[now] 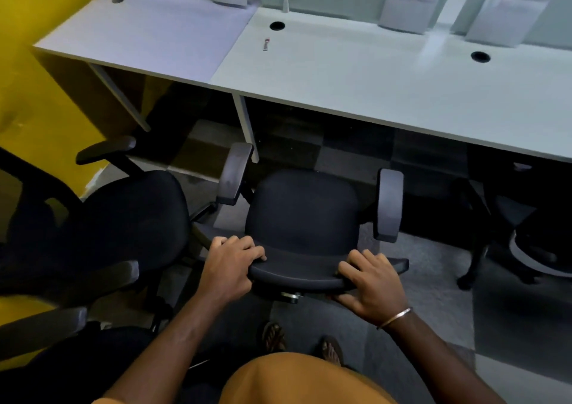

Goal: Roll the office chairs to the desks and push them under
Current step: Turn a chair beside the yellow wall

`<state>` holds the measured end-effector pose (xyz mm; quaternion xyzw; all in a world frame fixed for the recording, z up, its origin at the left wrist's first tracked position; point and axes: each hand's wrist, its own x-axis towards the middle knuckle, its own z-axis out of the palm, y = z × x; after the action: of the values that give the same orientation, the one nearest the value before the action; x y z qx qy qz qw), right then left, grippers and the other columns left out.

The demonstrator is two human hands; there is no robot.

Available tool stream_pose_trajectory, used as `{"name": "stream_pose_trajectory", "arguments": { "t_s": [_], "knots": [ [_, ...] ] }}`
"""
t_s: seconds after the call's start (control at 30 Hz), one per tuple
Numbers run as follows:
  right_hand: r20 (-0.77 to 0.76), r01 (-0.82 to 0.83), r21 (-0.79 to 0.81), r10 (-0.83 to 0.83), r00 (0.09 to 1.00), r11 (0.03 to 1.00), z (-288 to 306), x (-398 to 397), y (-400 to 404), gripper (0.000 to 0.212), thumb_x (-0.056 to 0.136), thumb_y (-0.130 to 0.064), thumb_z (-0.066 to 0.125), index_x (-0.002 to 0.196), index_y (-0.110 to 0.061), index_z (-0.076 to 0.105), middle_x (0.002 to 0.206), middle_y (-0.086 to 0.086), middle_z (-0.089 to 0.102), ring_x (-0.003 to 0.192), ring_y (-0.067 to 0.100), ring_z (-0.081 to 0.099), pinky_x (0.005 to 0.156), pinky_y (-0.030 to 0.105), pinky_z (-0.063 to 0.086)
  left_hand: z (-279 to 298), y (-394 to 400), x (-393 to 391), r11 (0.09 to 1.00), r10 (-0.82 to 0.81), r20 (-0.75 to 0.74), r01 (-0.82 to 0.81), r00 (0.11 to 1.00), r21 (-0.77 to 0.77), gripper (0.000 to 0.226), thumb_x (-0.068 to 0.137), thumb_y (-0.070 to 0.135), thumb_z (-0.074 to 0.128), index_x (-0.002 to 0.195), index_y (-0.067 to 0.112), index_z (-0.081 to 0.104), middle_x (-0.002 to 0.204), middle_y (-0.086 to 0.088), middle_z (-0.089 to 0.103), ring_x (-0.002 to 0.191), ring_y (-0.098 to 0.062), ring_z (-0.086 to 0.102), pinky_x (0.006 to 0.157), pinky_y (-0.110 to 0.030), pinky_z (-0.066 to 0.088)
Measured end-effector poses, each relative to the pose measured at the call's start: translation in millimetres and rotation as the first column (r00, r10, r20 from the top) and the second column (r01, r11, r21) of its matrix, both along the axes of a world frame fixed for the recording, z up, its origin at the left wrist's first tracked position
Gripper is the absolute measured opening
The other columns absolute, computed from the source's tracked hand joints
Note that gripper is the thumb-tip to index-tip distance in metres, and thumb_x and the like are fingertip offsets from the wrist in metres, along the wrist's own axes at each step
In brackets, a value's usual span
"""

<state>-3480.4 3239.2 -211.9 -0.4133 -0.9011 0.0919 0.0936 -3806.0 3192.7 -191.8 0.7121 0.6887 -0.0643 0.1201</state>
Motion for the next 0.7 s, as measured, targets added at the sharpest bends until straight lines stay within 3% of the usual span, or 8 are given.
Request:
{"name": "stream_pose_trajectory", "arguments": {
  "t_s": [0.33,0.43,0.6,0.7],
  "knots": [
    [0.085,-0.014,0.007,0.014,0.996,1.000,3,35,22,0.046,0.080,-0.069,0.070,0.118,-0.044,0.068,0.110,-0.012,0.056,0.110,0.019,0.053,0.085,0.042,0.037,-6,7,35,0.993,-0.033,0.045,0.028,0.998,0.113,0.051,0.060,0.024,0.083,0.105,0.042,0.067,0.096,0.016,0.053,0.086,-0.012,0.052,0.084,-0.036,0.040],
    [0.089,-0.003,-0.028,0.005,0.996,1.000,6,54,35,0.047,0.079,-0.073,0.070,0.117,-0.045,0.068,0.110,-0.012,0.055,0.108,0.018,0.053,0.085,0.043,0.037,-11,6,51,0.989,-0.078,0.082,0.066,0.994,0.133,0.047,0.062,0.022,0.079,0.102,0.040,0.064,0.095,0.014,0.050,0.084,-0.013,0.051,0.080,-0.035,0.040],
    [0.129,0.025,-0.126,-0.008,0.992,0.992,11,91,66,0.056,0.079,-0.080,0.065,0.120,-0.042,0.068,0.108,-0.014,0.051,0.102,0.012,0.051,0.089,0.038,0.041,-13,16,78,0.939,-0.313,0.085,0.294,0.946,0.180,0.033,0.068,0.023,0.075,0.094,0.033,0.057,0.088,0.010,0.050,0.074,-0.016,0.051,0.063,-0.033,0.043],
    [0.144,-0.004,-0.133,0.023,0.989,0.991,13,100,86,0.058,0.079,-0.081,0.064,0.122,-0.041,0.067,0.110,-0.015,0.051,0.102,0.010,0.048,0.087,0.035,0.040,-13,30,87,0.932,-0.328,0.082,0.307,0.941,0.195,0.031,0.069,0.026,0.075,0.093,0.033,0.057,0.085,0.009,0.051,0.071,-0.015,0.051,0.059,-0.033,0.045]
  ]
}}
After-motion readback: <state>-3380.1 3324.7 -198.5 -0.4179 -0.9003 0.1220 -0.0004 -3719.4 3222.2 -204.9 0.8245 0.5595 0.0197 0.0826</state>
